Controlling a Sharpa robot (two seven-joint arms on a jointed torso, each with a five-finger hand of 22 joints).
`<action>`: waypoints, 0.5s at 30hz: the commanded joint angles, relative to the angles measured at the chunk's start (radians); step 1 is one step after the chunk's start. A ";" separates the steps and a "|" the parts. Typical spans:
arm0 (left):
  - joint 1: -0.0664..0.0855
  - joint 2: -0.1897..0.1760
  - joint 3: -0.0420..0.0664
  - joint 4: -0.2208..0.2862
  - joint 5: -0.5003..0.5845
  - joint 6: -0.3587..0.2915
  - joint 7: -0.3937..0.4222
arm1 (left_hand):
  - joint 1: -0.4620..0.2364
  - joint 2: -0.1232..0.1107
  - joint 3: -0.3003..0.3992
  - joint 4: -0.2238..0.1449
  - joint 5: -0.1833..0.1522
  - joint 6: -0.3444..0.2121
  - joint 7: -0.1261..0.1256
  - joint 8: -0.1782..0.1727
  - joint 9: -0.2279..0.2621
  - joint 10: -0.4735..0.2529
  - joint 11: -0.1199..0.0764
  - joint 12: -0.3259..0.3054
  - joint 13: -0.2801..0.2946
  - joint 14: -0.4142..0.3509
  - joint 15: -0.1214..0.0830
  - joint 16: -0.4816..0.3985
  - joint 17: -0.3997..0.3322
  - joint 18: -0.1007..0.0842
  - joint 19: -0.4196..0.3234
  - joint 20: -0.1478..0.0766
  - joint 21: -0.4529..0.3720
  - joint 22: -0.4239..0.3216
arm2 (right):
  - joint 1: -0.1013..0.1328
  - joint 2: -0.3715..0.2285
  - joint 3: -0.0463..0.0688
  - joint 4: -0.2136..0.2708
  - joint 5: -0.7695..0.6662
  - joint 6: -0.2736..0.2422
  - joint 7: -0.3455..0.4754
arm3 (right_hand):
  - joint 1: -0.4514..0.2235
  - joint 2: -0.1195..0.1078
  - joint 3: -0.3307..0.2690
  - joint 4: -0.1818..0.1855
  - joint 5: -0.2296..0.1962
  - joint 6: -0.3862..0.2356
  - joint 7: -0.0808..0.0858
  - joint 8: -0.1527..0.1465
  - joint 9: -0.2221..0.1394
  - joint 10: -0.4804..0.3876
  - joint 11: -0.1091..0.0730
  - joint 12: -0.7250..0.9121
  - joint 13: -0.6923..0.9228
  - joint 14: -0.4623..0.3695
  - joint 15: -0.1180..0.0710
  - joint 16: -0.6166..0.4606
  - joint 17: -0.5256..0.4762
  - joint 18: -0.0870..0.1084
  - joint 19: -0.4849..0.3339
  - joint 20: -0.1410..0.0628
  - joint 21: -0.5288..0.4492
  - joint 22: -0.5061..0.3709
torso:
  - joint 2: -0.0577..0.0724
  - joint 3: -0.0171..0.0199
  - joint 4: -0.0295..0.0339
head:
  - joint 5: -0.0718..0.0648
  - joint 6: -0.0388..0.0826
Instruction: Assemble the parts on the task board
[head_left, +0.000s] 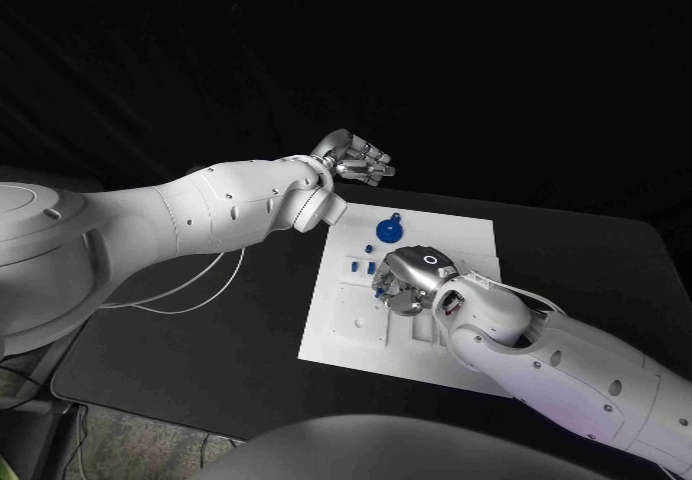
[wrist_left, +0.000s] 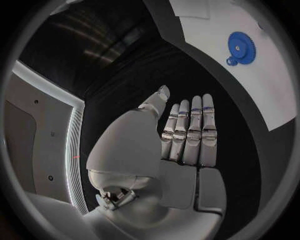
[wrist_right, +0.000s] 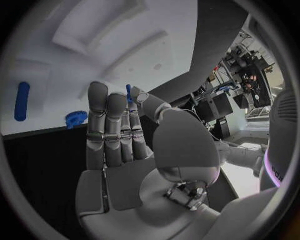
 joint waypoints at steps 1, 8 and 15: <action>0.000 0.004 0.001 0.000 0.009 -0.002 0.016 | -0.002 0.010 0.007 0.001 -0.002 0.002 -0.004 -0.002 0.000 -0.001 -0.001 0.002 0.000 0.001 0.000 -0.004 -0.001 0.001 0.004 0.001 0.005 -0.002 | -0.004 0.004 -0.003 -0.003 -0.031 0.001 -0.003 | 0.001 0.013 0.002 -0.004 0.000 0.010 0.001 0.004 0.001 0.008 0.001 0.003 0.001 0.003 -0.006 -0.001 -0.002 0.015 0.006 -0.001 -0.003 0.001 | 0.000 0.0003 -0.0013 | 0.007 -0.007; 0.000 0.005 0.001 0.000 0.009 0.003 0.013 | -0.004 0.010 0.007 -0.001 -0.001 0.000 -0.003 -0.002 0.000 -0.002 -0.001 0.002 0.000 -0.001 0.001 -0.004 -0.001 0.001 0.004 0.001 0.005 -0.003 | -0.007 0.002 -0.008 0.001 -0.031 0.013 0.001 | 0.000 0.013 0.000 -0.006 0.002 0.011 0.000 0.004 0.001 0.010 0.001 0.004 0.001 0.003 -0.006 0.001 -0.003 0.015 0.008 -0.001 -0.009 0.018 | -0.001 0.0010 -0.0012 | 0.014 -0.016; 0.000 0.005 0.001 -0.001 0.009 0.006 0.012 | -0.004 0.010 0.007 -0.001 -0.001 0.000 -0.003 -0.002 0.000 -0.002 -0.001 0.002 0.000 -0.001 0.001 -0.004 -0.001 0.001 0.004 0.001 0.005 -0.003 | -0.011 -0.004 -0.011 0.006 -0.029 0.020 0.003 | 0.000 0.014 -0.003 -0.008 0.003 0.011 0.000 0.004 0.001 0.010 0.001 0.003 0.001 0.002 -0.006 0.002 -0.005 0.015 0.009 -0.001 -0.015 0.035 | -0.001 0.0010 -0.0025 | 0.018 -0.018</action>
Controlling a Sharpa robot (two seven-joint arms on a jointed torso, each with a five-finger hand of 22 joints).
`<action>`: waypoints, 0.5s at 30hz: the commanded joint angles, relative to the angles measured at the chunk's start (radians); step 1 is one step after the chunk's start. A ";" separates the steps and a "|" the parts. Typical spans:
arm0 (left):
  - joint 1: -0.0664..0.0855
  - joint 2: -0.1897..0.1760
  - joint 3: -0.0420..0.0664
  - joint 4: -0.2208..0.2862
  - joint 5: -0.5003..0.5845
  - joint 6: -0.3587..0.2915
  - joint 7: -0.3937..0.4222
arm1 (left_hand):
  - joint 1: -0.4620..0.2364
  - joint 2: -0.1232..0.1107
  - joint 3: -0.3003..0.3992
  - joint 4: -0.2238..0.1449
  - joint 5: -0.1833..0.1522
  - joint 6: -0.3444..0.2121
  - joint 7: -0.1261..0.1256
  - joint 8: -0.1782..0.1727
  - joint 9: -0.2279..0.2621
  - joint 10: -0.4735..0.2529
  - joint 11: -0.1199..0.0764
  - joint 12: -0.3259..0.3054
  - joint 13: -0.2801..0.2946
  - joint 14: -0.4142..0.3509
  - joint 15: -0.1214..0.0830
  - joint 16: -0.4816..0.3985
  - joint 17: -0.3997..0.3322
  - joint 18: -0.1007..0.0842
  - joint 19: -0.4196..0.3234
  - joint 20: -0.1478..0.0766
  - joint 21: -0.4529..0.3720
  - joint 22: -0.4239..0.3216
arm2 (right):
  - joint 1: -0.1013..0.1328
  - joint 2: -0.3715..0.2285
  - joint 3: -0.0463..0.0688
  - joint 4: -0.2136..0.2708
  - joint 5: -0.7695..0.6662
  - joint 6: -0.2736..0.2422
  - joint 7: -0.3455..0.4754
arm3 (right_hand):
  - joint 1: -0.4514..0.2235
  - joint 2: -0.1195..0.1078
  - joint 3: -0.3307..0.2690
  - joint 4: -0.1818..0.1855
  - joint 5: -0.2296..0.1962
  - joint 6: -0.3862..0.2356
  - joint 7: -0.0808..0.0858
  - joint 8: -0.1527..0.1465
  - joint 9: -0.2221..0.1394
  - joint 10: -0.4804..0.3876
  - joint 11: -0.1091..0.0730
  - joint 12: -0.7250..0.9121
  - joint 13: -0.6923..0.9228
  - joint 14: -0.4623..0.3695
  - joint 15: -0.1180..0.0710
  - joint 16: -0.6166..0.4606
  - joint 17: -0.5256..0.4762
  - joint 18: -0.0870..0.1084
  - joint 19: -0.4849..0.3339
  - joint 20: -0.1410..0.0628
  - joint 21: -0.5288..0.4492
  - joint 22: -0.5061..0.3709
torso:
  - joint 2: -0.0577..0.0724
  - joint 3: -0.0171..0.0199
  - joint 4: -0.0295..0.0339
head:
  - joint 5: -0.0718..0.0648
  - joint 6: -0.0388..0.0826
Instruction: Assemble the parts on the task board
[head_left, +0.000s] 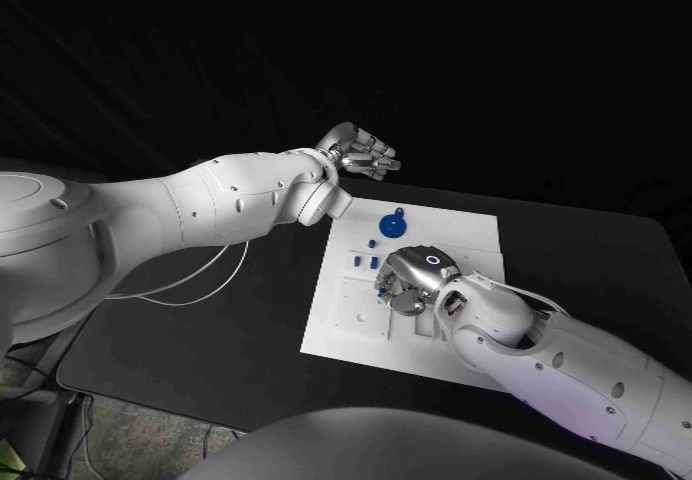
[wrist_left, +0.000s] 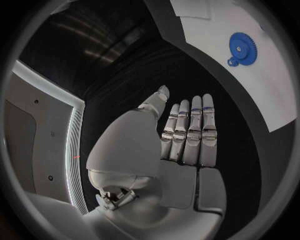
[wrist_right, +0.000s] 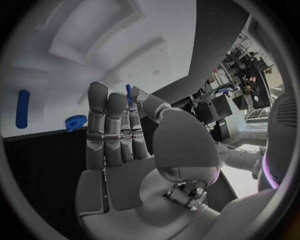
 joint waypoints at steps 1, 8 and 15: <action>0.001 0.002 0.001 0.000 0.007 0.005 0.012 | 0.000 0.006 0.007 -0.001 -0.001 0.000 -0.003 -0.002 0.000 -0.002 -0.001 0.002 0.000 -0.001 0.001 -0.004 -0.002 0.001 0.004 0.001 0.005 -0.001 | -0.003 -0.002 -0.001 0.004 -0.015 0.017 0.004 | -0.002 0.012 -0.002 -0.007 0.004 0.005 0.001 0.005 0.002 0.006 -0.003 0.004 0.001 0.002 -0.006 0.002 -0.001 0.014 0.006 0.001 -0.003 0.001 | 0.000 0.0002 -0.0007 | 0.003 -0.001; 0.001 0.002 0.001 0.000 0.007 0.007 0.012 | 0.000 0.006 0.007 -0.001 -0.001 0.000 -0.003 -0.002 0.000 -0.002 -0.001 0.002 0.000 -0.001 0.001 -0.004 -0.002 0.001 0.004 0.001 0.005 -0.001 | -0.008 -0.001 -0.002 0.004 -0.014 0.019 0.006 | -0.003 0.012 -0.002 -0.007 0.005 0.005 0.000 0.005 0.002 0.007 -0.003 0.004 0.001 0.002 -0.006 0.003 -0.001 0.014 0.006 0.001 -0.006 0.006 | 0.000 0.0000 0.0001 | 0.004 -0.001; 0.001 0.002 0.001 0.000 0.007 0.007 0.012 | 0.000 0.006 0.007 -0.001 -0.001 0.000 -0.003 -0.002 0.000 -0.002 -0.001 0.002 0.000 -0.001 0.001 -0.004 -0.002 0.001 0.004 0.001 0.005 -0.001 | -0.011 -0.004 -0.002 0.003 -0.014 0.023 0.006 | -0.003 0.012 -0.002 -0.007 0.005 0.005 0.000 0.005 0.002 0.007 -0.003 0.004 0.001 0.002 -0.006 0.003 -0.001 0.014 0.006 0.001 -0.006 0.006 | 0.000 -0.0007 -0.0004 | 0.006 -0.001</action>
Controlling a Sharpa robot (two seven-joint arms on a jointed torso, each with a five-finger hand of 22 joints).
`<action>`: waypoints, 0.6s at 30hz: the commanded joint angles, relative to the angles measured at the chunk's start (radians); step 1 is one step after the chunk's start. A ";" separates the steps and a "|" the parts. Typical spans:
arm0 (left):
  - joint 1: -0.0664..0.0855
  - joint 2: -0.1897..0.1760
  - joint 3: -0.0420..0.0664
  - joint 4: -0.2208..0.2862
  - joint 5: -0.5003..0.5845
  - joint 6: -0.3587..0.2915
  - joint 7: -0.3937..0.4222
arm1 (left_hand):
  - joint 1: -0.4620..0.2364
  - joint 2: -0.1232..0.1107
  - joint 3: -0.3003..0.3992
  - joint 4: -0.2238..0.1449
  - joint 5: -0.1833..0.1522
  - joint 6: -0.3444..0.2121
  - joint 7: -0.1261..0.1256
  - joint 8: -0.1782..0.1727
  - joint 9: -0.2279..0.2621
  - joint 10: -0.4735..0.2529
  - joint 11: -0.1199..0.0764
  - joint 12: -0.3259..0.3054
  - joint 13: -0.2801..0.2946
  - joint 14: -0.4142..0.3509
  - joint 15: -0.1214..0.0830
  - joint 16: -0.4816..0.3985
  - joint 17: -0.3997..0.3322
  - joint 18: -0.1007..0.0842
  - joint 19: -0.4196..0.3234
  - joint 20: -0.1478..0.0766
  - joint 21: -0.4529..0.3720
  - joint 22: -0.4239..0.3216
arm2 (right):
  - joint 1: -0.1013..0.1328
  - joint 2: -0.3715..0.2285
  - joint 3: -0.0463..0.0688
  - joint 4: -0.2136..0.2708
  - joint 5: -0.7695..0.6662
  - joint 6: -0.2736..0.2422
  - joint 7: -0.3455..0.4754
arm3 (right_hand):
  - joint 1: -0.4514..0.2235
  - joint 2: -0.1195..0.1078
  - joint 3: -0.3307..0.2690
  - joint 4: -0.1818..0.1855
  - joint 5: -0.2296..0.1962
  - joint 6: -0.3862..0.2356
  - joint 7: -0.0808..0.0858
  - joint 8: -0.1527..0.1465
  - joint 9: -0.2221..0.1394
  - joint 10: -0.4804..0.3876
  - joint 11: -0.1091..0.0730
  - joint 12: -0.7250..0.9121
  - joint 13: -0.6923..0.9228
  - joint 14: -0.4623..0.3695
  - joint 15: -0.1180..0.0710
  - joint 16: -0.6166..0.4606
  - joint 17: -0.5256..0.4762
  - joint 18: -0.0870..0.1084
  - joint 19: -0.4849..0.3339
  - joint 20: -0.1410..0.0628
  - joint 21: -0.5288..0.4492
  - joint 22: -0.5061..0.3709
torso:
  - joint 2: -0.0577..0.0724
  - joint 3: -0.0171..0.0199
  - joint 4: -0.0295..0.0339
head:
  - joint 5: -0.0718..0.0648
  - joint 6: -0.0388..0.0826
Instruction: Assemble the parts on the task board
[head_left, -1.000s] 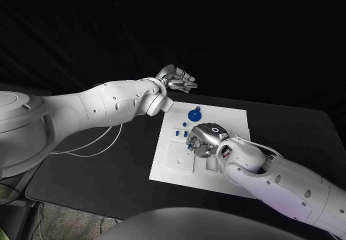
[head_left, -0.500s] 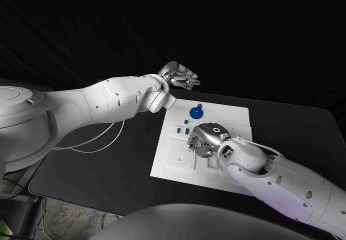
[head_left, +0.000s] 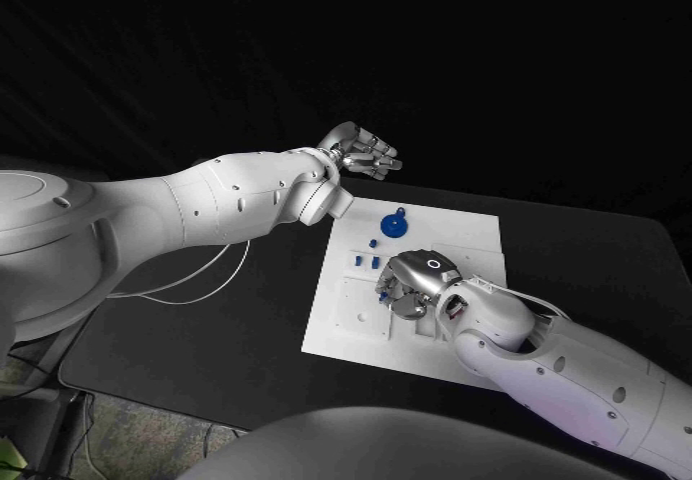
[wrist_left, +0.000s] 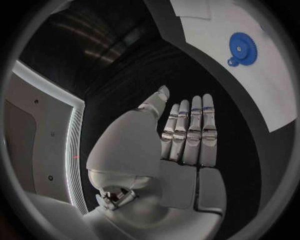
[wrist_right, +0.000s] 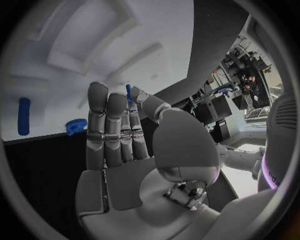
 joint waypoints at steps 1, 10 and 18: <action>0.001 0.002 0.001 0.000 0.007 0.007 0.012 | 0.000 0.006 0.007 -0.001 -0.001 0.000 -0.003 -0.002 0.000 -0.002 -0.001 0.002 0.000 -0.001 0.001 -0.004 -0.002 0.001 0.004 0.001 0.005 -0.001 | -0.002 -0.001 0.000 0.001 -0.013 0.017 0.005 | 0.000 0.007 0.001 -0.005 0.003 0.006 0.000 0.003 0.001 0.004 -0.001 0.005 0.002 0.002 -0.006 0.003 -0.001 0.014 0.005 0.000 -0.005 0.001 | 0.000 -0.0011 -0.0002 | 0.002 0.000; 0.001 0.003 0.001 0.000 0.007 0.008 0.011 | 0.000 0.006 0.007 -0.001 -0.001 0.000 -0.003 -0.002 0.000 -0.002 -0.001 0.002 0.000 -0.001 0.001 -0.004 -0.002 0.001 0.004 0.001 0.005 -0.001 | -0.004 -0.001 -0.001 -0.001 -0.013 0.021 0.007 | -0.001 0.007 0.000 -0.005 0.004 0.006 0.000 0.003 0.002 0.005 -0.001 0.005 0.002 0.002 -0.006 0.003 -0.002 0.014 0.006 0.000 -0.008 0.006 | 0.000 -0.0009 0.0011 | 0.004 0.000; 0.000 0.003 0.001 0.000 0.007 0.009 0.011 | -0.003 0.009 0.004 -0.006 -0.003 -0.001 -0.003 -0.002 0.000 -0.004 0.000 0.002 0.000 -0.002 0.002 -0.004 -0.001 0.001 0.003 0.002 0.006 -0.005 | -0.007 0.002 -0.002 -0.007 -0.013 0.021 0.007 | -0.001 0.007 0.000 -0.005 0.004 0.006 0.000 0.003 0.002 0.005 -0.001 0.005 0.002 0.002 -0.006 0.003 -0.002 0.014 0.006 0.000 -0.008 0.006 | 0.000 -0.0011 0.0008 | 0.005 0.000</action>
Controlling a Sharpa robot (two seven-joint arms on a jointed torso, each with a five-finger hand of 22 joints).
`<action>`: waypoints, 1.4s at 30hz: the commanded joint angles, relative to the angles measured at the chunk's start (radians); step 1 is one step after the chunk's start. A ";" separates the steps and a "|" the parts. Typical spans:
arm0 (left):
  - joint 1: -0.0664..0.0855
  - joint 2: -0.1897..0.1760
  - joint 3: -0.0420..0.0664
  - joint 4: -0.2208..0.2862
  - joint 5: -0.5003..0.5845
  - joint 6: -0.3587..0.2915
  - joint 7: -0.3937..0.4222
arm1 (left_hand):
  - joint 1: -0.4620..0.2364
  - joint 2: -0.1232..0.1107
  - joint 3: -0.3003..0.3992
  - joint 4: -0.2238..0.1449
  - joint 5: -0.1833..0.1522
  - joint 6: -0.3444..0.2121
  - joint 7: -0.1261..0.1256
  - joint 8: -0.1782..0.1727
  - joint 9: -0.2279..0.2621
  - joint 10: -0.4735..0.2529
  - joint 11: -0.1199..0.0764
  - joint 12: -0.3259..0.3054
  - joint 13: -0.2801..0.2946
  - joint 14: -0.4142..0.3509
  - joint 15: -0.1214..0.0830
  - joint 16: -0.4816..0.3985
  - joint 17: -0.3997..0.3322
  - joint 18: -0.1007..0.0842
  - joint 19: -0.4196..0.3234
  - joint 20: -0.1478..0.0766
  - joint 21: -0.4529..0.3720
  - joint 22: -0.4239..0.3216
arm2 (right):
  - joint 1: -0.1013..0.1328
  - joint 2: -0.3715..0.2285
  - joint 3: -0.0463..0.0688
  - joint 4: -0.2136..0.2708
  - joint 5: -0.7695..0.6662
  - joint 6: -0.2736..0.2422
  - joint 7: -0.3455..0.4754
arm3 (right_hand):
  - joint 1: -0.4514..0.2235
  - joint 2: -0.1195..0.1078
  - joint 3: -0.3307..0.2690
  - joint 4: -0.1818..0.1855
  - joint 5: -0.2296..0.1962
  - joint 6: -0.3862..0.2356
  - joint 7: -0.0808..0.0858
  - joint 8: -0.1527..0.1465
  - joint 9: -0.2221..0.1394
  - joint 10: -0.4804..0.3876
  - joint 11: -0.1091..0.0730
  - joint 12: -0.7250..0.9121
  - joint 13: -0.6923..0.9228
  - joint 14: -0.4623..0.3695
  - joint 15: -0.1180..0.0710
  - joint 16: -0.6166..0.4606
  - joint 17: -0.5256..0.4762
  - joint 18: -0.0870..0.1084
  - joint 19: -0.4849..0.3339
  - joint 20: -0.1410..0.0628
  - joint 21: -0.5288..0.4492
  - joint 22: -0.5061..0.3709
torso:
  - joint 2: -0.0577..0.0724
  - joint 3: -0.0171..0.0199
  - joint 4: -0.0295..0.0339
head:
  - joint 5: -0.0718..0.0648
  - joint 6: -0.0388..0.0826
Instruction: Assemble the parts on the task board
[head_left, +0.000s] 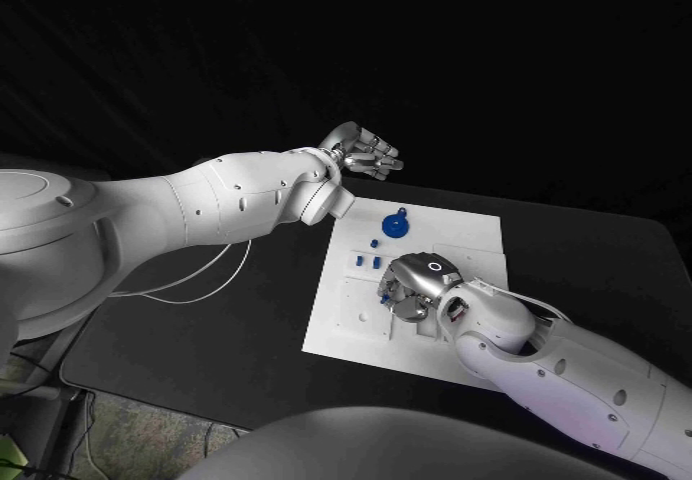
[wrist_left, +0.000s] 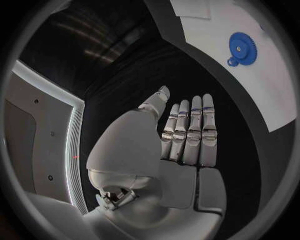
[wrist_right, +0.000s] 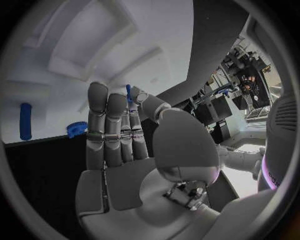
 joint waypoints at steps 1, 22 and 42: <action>0.001 0.003 0.001 0.001 0.006 0.009 0.011 | -0.003 0.009 0.001 -0.002 -0.003 -0.001 -0.003 -0.002 0.000 -0.004 0.000 0.002 0.000 -0.002 0.002 -0.004 -0.001 0.001 0.003 0.002 0.006 -0.001 | -0.002 0.002 -0.001 -0.003 -0.013 0.014 0.006 | -0.001 0.008 0.000 -0.005 0.005 0.008 -0.001 0.004 0.001 0.006 -0.001 0.006 0.001 0.002 -0.007 0.003 -0.002 0.014 0.006 -0.002 -0.006 0.008 | 0.000 0.0002 0.0004 | 0.001 0.000; 0.001 0.006 0.001 -0.001 0.006 0.015 0.008 | -0.004 0.010 -0.002 -0.002 -0.004 -0.002 -0.003 -0.002 0.000 -0.005 0.000 0.002 0.000 -0.003 0.002 -0.004 -0.001 0.001 0.003 0.003 0.006 -0.004 | -0.003 0.022 -0.020 -0.031 -0.028 0.027 -0.012 | -0.002 0.008 0.000 -0.005 0.006 0.008 -0.001 0.004 0.002 0.005 -0.001 0.006 0.001 0.002 -0.006 0.004 -0.003 0.014 0.007 -0.002 -0.011 0.015 | 0.000 -0.0008 0.0007 | 0.001 0.000; 0.001 0.005 0.001 -0.002 0.006 0.022 0.002 | -0.004 0.011 -0.004 -0.001 -0.005 -0.002 -0.003 -0.002 0.000 -0.006 0.000 0.002 0.000 -0.005 0.003 -0.004 -0.001 0.001 0.002 0.004 0.005 -0.006 | -0.003 0.020 -0.026 -0.038 0.021 -0.025 0.001 | -0.038 -0.059 -0.057 0.025 0.032 -0.142 0.029 0.002 -0.061 -0.201 0.059 0.004 -0.008 -0.011 0.033 0.006 -0.021 0.036 0.001 0.034 -0.047 0.019 | 0.000 0.0004 -0.0005 | 0.001 0.000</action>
